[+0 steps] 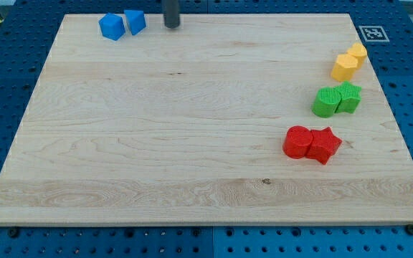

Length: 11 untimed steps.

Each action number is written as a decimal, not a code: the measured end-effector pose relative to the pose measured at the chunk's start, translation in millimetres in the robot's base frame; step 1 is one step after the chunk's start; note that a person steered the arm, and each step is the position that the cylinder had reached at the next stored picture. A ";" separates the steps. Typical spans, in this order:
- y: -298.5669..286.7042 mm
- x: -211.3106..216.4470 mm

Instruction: Move yellow heart away from the yellow hexagon

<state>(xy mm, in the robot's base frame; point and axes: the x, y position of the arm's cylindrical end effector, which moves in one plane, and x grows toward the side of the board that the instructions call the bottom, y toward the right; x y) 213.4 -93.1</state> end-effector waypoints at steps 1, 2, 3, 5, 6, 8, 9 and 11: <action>-29.4 -4.0; -23.2 -8.6; 23.5 5.4; 99.9 116.1; 146.1 156.7; 206.6 98.4; 239.6 63.9; 393.4 73.7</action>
<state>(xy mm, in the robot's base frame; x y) 287.2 300.2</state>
